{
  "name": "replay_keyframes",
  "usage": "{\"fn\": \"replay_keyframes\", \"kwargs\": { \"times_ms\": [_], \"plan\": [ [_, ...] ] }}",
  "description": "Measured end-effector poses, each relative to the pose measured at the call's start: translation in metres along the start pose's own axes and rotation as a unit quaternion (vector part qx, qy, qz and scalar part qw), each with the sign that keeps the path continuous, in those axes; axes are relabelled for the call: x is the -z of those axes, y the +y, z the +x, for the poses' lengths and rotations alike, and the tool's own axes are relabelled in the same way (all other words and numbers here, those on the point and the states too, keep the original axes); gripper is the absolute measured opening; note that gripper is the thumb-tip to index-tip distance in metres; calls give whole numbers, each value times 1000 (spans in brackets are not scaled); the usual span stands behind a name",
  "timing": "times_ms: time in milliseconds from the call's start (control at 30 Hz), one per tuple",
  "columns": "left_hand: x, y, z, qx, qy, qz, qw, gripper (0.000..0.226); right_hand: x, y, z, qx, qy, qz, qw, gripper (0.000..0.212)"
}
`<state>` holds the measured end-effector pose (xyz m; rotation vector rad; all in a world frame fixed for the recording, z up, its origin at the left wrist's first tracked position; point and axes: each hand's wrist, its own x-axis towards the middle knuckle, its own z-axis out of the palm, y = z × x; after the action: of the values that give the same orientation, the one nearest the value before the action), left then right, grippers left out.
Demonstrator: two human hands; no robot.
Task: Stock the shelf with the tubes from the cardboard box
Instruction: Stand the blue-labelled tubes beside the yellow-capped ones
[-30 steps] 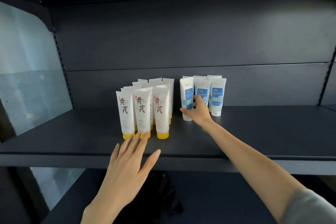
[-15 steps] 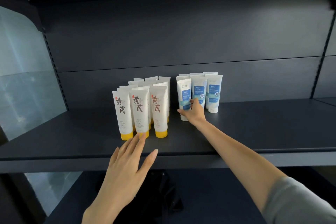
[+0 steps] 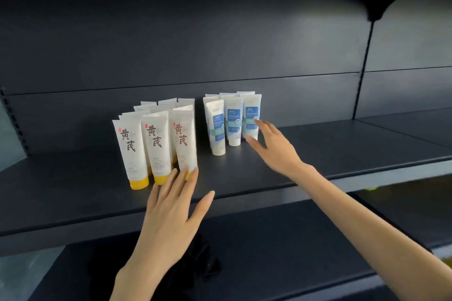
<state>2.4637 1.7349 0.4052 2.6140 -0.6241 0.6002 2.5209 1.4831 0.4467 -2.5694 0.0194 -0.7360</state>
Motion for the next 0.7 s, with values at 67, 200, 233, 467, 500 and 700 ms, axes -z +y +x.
{"fn": "replay_keyframes", "kwargs": {
  "times_ms": [67, 200, 233, 467, 500, 700],
  "plan": [
    [-7, 6, 2, -13, -10, 0, 1000, 99, 19, 8, -30, -4, -3, -69, 998, 64],
    [-23, 25, 6, -39, -48, -16, 998, 110, 48, 34, -87, -69, -20, -146, 987, 69],
    [-28, 31, 7, -49, -57, -20, 997, 111, 54, 41, -102, -87, -26, -167, 982, 71],
    [-63, 83, 12, -127, -111, -15, 986, 105, 91, 102, -198, -224, -67, -253, 939, 82],
    [-67, 91, 13, -140, -113, -13, 984, 101, 96, 112, -209, -241, -65, -255, 934, 83],
    [-98, 150, 12, -246, -85, -17, 965, 73, 125, 169, -268, -316, -37, -244, 916, 79]
  ]
}}
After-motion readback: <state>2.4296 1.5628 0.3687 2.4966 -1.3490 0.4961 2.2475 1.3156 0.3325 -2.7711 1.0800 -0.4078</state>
